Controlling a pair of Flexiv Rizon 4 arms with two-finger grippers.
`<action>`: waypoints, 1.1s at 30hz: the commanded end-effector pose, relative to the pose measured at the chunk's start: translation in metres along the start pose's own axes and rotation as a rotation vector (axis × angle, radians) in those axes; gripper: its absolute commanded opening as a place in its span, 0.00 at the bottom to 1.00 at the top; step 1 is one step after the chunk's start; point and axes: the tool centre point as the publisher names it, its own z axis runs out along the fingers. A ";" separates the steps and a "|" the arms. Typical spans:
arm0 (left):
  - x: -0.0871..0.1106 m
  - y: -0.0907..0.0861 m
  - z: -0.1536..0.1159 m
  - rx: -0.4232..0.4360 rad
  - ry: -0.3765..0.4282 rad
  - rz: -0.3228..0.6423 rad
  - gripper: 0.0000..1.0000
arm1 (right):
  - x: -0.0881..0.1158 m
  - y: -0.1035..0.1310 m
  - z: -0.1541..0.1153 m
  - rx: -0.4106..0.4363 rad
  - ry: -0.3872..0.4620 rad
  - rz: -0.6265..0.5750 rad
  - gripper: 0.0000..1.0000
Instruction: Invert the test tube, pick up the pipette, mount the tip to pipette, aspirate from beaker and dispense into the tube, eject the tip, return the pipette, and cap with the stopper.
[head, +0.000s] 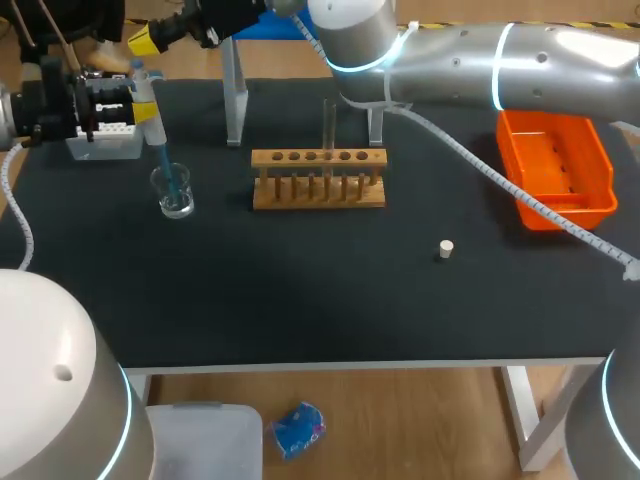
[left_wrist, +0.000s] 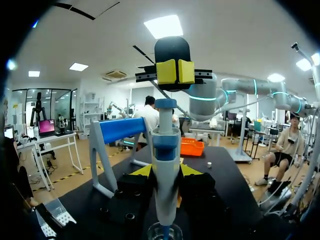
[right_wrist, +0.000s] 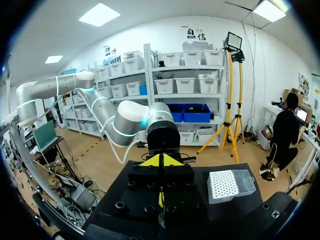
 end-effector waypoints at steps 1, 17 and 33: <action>-0.001 0.001 -0.001 0.003 0.004 0.002 0.00 | -0.003 -0.001 0.004 0.003 0.004 0.002 0.00; -0.001 0.001 -0.001 0.003 0.004 0.002 0.00 | -0.006 -0.012 0.006 0.027 0.013 0.017 0.00; -0.001 0.001 -0.001 0.003 0.004 0.002 0.00 | -0.009 -0.022 0.010 0.036 0.025 0.040 0.00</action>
